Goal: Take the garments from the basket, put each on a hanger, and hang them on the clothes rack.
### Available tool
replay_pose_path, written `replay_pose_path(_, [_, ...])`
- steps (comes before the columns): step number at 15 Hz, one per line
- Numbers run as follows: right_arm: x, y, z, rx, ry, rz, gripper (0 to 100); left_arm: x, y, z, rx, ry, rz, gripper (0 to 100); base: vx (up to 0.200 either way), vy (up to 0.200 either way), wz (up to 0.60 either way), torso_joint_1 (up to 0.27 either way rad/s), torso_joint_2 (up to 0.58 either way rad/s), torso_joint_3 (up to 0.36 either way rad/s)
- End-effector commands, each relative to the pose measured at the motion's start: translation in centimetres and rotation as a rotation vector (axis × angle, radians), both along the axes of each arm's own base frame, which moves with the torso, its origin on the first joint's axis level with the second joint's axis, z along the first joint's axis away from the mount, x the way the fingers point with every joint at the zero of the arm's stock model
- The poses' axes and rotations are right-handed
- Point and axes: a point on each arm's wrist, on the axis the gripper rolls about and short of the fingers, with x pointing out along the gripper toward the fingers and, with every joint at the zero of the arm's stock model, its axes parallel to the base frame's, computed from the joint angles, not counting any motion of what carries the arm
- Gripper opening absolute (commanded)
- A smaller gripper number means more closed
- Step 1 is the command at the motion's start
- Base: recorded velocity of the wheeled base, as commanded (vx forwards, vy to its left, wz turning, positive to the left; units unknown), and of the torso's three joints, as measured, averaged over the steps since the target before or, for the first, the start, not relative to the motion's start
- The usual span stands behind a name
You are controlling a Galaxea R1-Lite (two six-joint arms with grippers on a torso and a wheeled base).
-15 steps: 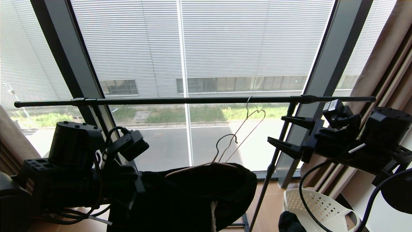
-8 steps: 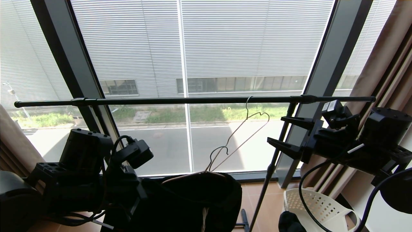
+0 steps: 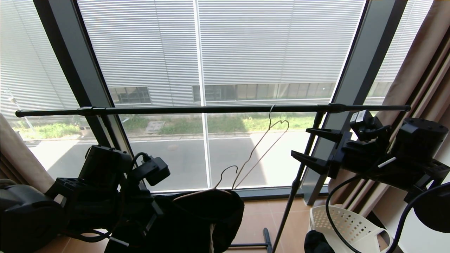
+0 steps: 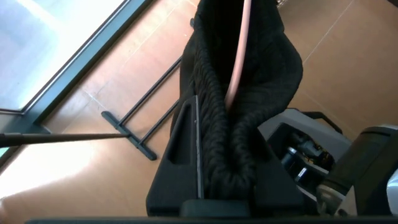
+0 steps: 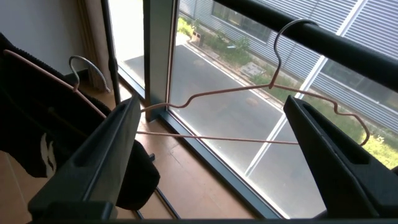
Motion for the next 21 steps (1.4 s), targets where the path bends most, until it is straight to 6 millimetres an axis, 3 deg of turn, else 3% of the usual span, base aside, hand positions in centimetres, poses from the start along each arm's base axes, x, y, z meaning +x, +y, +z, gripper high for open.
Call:
replay_pose_path(1, [0.0, 0.0, -0.1, -0.001, 0.004, 0.001, 100, 0.4, 0.1, -0.9, 0.042, 0.017, 0.029, 0, 0.000, 0.000, 0.00, 0.000, 0.00, 0.000])
replay_pose_path(3, [0.1, 0.0, -0.2, -0.001, 0.006, 0.001, 100, 1.1, 0.0, -1.2, 0.067, 0.007, 0.056, 0, 0.000, 0.000, 0.00, 0.000, 0.00, 0.000])
replay_pose_path(8, [0.1, 0.0, -0.2, -0.001, 0.006, 0.001, 100, 3.1, 0.9, 0.5, 0.007, -0.090, 0.166, 0, 0.000, 0.000, 0.00, 0.000, 0.00, 0.000])
replay_pose_path(15, [0.1, 0.0, -0.2, -0.002, 0.007, 0.001, 100, 4.5, 0.5, 2.6, -0.246, -0.206, 0.297, 0, 0.000, 0.000, 0.00, 0.000, 0.00, 0.000])
replay_pose_path(21, [0.1, 0.0, -0.2, -0.002, 0.007, 0.001, 100, 7.0, -0.9, 1.5, -0.345, -0.264, 0.311, 0, 0.000, 0.000, 0.00, 0.000, 0.00, 0.000])
